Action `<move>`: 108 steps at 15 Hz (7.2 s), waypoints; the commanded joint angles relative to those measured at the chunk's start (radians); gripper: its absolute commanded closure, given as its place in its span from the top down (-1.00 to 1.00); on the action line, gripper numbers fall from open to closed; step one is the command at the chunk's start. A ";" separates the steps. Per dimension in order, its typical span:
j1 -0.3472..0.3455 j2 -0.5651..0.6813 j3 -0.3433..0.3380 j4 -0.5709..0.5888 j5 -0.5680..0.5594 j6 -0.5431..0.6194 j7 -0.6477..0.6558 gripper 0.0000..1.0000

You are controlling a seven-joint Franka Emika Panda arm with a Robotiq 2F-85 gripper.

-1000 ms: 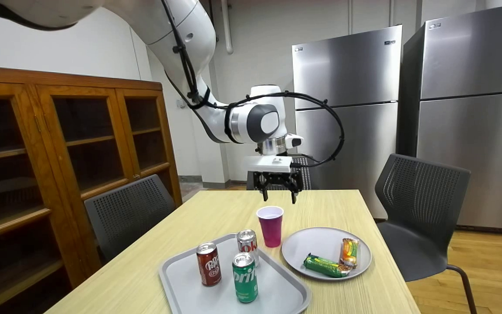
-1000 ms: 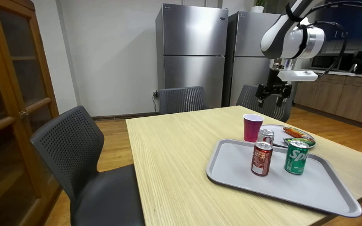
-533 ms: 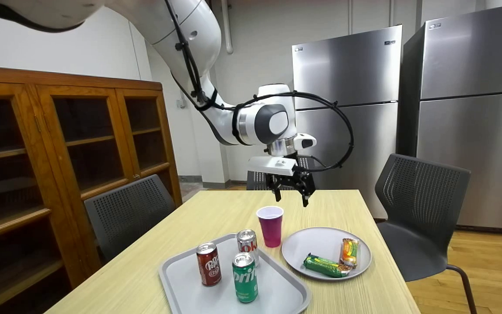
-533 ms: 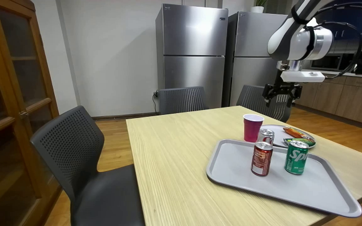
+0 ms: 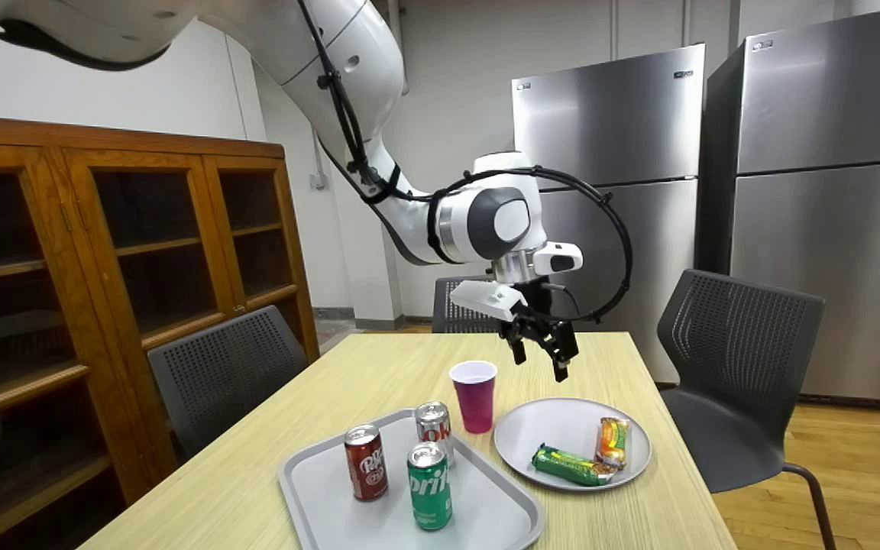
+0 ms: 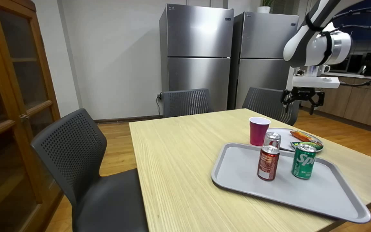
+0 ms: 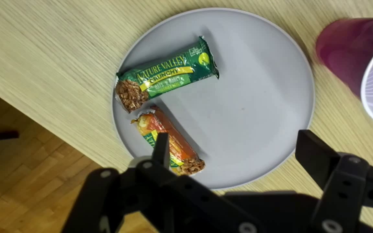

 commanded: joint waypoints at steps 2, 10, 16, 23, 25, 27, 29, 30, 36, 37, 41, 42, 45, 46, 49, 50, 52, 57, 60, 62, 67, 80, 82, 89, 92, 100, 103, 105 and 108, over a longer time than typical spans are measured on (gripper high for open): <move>0.020 0.041 -0.028 0.042 0.006 -0.079 0.152 1.00; 0.008 0.125 -0.022 0.094 0.067 -0.100 0.280 1.00; 0.010 0.121 -0.024 0.069 0.060 -0.066 0.254 1.00; -0.002 0.167 -0.029 0.115 0.118 -0.110 0.338 1.00; -0.008 0.187 -0.029 0.127 0.147 -0.110 0.357 1.00; -0.021 0.209 -0.023 0.145 0.179 -0.114 0.368 1.00; -0.029 0.231 -0.024 0.164 0.205 -0.117 0.380 1.00; -0.030 0.243 -0.026 0.173 0.214 -0.115 0.391 1.00; -0.040 0.294 -0.033 0.210 0.232 -0.112 0.456 1.00; -0.040 0.301 -0.035 0.215 0.232 -0.112 0.467 1.00; -0.038 0.325 -0.039 0.229 0.227 -0.107 0.500 1.00; -0.038 0.329 -0.039 0.232 0.226 -0.108 0.505 1.00; -0.037 0.340 -0.041 0.237 0.223 -0.108 0.518 1.00; -0.037 0.342 -0.041 0.238 0.222 -0.107 0.520 1.00; -0.038 0.344 -0.042 0.240 0.222 -0.108 0.521 1.00; -0.038 0.344 -0.041 0.241 0.223 -0.107 0.520 0.53; -0.038 0.345 -0.041 0.242 0.223 -0.105 0.519 0.31; -0.039 0.348 -0.041 0.246 0.223 -0.106 0.519 -0.50; -0.034 0.342 -0.047 0.244 0.216 -0.122 0.524 -0.67; -0.030 0.326 -0.051 0.232 0.209 -0.134 0.521 -0.67; -0.007 0.284 -0.089 0.201 0.173 -0.179 0.533 -0.67; -0.042 0.158 -0.088 0.075 0.172 -0.073 0.440 -0.67; -0.049 0.139 -0.093 0.044 0.174 -0.050 0.430 -0.67; -0.063 0.103 -0.118 -0.041 0.169 -0.022 0.411 -0.67; -0.064 0.104 -0.123 -0.066 0.170 -0.012 0.408 -0.67; -0.063 0.131 -0.128 -0.109 0.177 0.058 0.407 -0.67; -0.060 0.145 -0.130 -0.114 0.177 0.068 0.413 -0.67; -0.060 0.154 -0.131 -0.117 0.177 0.071 0.415 -0.67; -0.057 0.166 -0.133 -0.118 0.177 0.080 0.416 -0.67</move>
